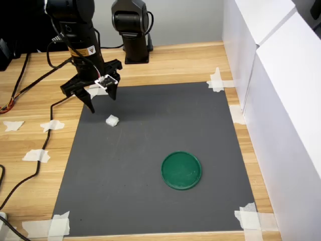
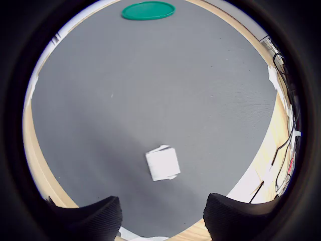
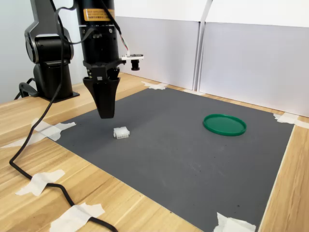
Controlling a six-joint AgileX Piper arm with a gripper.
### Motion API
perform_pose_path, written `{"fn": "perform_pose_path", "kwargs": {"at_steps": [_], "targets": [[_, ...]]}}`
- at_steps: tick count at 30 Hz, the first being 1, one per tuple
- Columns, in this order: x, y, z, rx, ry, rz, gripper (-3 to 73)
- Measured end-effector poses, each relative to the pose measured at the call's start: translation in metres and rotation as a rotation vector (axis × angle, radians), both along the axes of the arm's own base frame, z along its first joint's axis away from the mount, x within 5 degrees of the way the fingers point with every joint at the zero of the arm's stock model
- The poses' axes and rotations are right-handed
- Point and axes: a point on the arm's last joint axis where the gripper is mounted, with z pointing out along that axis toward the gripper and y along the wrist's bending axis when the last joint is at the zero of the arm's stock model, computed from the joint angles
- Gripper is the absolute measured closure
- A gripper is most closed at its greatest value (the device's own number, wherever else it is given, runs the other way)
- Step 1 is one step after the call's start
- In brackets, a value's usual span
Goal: Grasp a white terminal and put it on the green lid.
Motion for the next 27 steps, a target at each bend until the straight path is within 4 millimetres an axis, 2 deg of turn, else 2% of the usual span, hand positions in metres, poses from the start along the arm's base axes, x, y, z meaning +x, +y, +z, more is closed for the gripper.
{"fn": "perform_pose_path", "kwargs": {"at_steps": [4, 11, 19, 27], "targets": [[0.0, 0.003, -0.003, 0.003, -0.004, 0.012, 1.1], [0.009, 0.026, -0.011, 0.017, 0.033, -0.013, 1.1], [0.02, 0.024, -0.007, -0.006, 0.023, -0.046, 1.3], [0.025, 0.022, -0.026, -0.002, 0.094, -0.06, 1.3]]}}
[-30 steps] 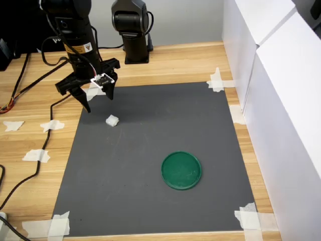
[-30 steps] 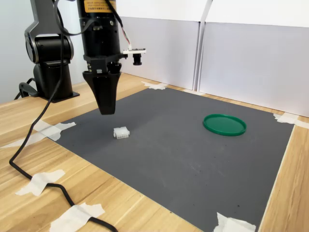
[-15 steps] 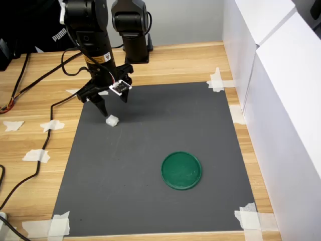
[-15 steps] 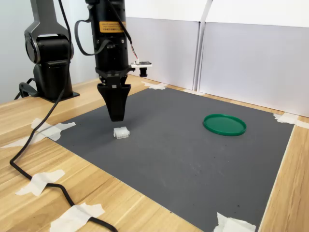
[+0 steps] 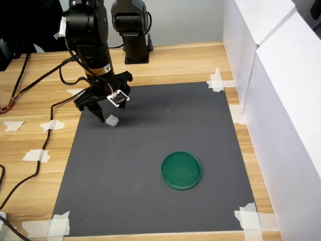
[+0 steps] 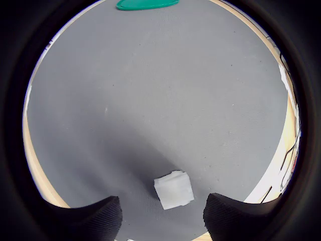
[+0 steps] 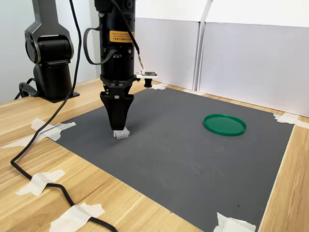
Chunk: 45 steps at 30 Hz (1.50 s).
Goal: Grasp a white terminal and put it on the green lid.
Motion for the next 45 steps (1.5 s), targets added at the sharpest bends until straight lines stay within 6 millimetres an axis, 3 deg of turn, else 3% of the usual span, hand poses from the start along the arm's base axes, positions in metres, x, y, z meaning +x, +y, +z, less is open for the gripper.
{"fn": "perform_pose_path", "kwargs": {"at_steps": [5, 23, 28, 38, 45], "targets": [[0.001, -0.008, -0.004, 0.004, 0.005, -0.032, 1.3], [0.008, -0.01, -0.016, 0.004, -0.007, -0.023, 3.2], [0.008, -0.01, -0.016, 0.004, -0.007, -0.023, 10.8], [0.009, -0.01, -0.019, 0.012, 0.004, -0.029, 39.7], [0.008, -0.009, -0.017, 0.015, 0.008, -0.027, 40.3]]}}
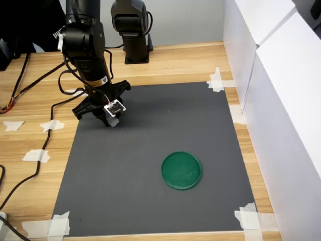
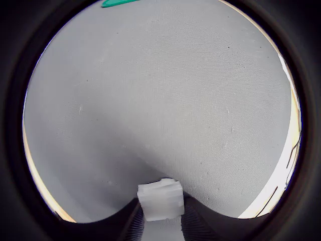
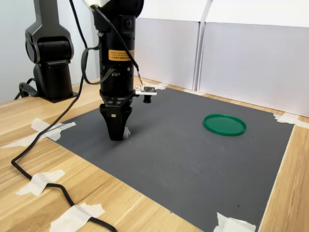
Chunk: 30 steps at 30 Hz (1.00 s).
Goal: Grasp a white terminal and put it on the green lid.
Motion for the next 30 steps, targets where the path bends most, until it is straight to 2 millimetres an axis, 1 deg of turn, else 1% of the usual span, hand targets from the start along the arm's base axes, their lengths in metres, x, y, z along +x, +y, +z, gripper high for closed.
{"fn": "perform_pose_path", "kwargs": {"at_steps": [4, 9, 13, 17, 19, 22, 30], "targets": [[-0.001, 0.001, 0.015, 0.008, -0.017, 0.006, 40.3], [0.009, 0.007, 0.053, 0.044, -0.056, -0.004, 40.3], [0.018, 0.025, 0.083, 0.06, -0.057, 0.041, 40.3], [0.029, 0.049, 0.11, 0.09, -0.12, 0.08, 40.3], [0.035, 0.06, 0.119, 0.106, -0.153, 0.096, 40.3], [0.042, 0.078, 0.122, 0.119, -0.158, 0.121, 40.3], [0.063, 0.122, 0.091, 0.118, -0.103, 0.148, 40.3]]}}
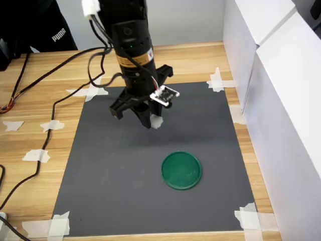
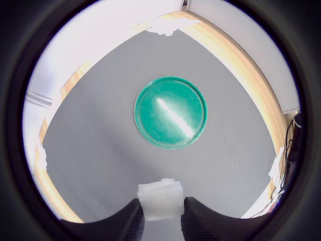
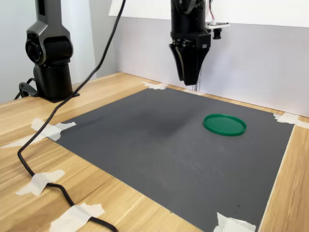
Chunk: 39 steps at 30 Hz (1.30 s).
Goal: Grasp a white terminal and put it on the green lid.
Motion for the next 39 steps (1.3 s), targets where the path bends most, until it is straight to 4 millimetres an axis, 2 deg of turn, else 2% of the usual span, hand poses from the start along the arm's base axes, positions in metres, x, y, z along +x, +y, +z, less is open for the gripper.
{"fn": "perform_pose_path", "kwargs": {"at_steps": [4, 11, 27, 29, 31, 35, 39], "targets": [[0.011, 0.016, -0.008, -0.002, 0.003, -0.001, 40.3], [0.034, 0.031, -0.004, 0.017, -0.043, -0.021, 40.3], [0.048, 0.034, -0.026, 0.0, -0.012, -0.021, 39.7], [0.047, 0.034, -0.027, -0.004, -0.009, -0.012, 35.5], [0.047, 0.034, -0.027, -0.006, -0.009, -0.01, 27.4], [0.047, 0.033, -0.027, -0.013, -0.001, -0.009, 7.3], [0.046, 0.033, -0.027, -0.016, 0.007, -0.009, -0.8]]}}
